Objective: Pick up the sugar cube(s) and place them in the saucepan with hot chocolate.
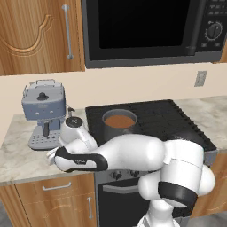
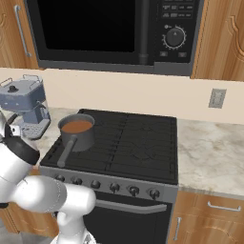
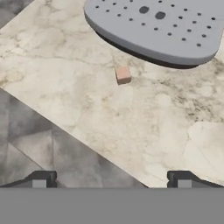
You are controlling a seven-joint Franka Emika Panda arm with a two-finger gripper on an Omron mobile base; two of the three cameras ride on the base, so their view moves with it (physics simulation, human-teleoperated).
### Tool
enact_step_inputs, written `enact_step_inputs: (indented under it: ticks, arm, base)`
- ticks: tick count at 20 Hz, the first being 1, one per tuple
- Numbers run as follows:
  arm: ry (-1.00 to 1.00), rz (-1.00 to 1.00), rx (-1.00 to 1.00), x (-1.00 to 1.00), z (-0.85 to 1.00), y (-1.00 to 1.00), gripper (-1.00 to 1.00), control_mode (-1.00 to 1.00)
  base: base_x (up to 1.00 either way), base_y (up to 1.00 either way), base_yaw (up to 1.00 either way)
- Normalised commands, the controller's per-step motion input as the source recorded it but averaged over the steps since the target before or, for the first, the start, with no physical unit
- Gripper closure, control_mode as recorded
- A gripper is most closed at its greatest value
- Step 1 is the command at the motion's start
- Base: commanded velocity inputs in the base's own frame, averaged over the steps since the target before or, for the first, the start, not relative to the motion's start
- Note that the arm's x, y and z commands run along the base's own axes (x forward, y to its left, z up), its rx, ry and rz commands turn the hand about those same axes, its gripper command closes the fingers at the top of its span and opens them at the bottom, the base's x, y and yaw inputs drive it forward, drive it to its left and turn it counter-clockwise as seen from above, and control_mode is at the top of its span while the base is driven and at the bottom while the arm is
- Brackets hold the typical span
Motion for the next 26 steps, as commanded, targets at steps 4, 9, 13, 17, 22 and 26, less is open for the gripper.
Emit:
enact_step_inputs:
  ticks: [4, 9, 13, 17, 22, 26]
  arm:
    - [-0.01, 0.00, 0.00, 0.00, -0.06, 0.26, -1.00, -1.00]
    - [-0.01, -0.01, 0.00, 0.12, 0.00, 0.03, -1.00, -1.00]
    - [0.00, -0.04, 0.00, 0.34, 0.00, 0.00, -1.00, -1.00]
    - [0.00, -0.06, 0.00, 0.44, 0.00, 0.00, -1.00, -1.00]
    - [0.00, -0.07, 0.00, 0.28, -0.01, 0.00, -1.00, -1.00]
    - [0.00, -0.05, 0.00, 0.00, -0.05, 0.00, -1.00, -1.00]
  base:
    - [0.00, 0.00, 0.00]
    - [0.00, 0.00, 0.00]
    - [0.00, 0.00, 0.00]
    - [0.00, 0.00, 0.00]
    - [0.00, 0.00, 0.00]
    - [0.00, 0.00, 0.00]
